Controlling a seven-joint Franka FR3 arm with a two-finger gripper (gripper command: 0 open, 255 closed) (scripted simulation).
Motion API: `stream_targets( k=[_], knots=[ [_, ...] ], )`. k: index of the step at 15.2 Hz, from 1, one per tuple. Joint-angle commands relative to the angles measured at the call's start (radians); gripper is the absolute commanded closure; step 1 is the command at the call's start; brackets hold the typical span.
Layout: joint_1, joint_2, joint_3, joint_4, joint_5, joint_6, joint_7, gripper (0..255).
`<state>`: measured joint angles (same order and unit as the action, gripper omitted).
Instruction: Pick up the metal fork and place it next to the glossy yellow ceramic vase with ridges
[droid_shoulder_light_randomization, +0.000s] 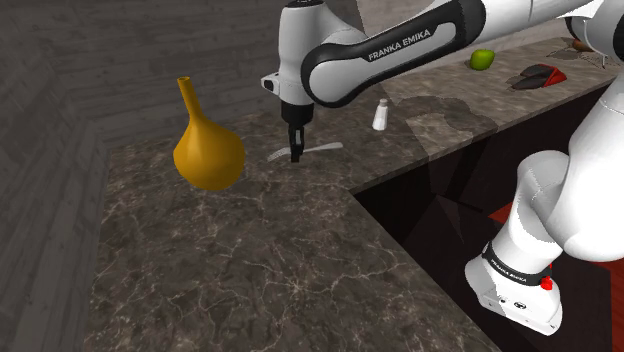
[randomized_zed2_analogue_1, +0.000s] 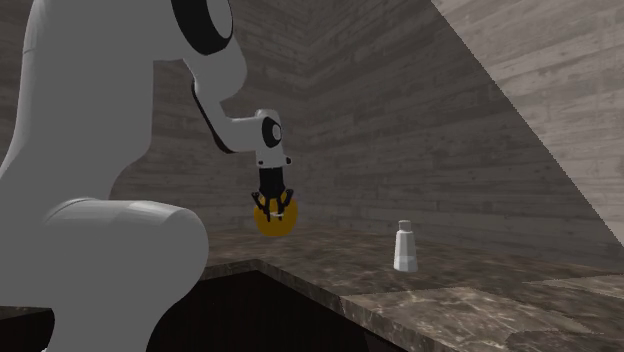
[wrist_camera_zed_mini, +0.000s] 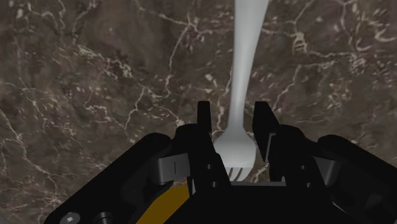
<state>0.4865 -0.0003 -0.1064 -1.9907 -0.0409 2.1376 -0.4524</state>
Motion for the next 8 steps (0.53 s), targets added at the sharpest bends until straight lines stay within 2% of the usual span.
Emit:
stream_targets(
  k=[1,8],
  knots=[
    [-0.001,0.009,-0.001,-0.017,0.001,0.027,-0.002,255],
    [-0.002,0.040,-0.002,-0.076,0.003,0.117,-0.001,255]
  ],
)
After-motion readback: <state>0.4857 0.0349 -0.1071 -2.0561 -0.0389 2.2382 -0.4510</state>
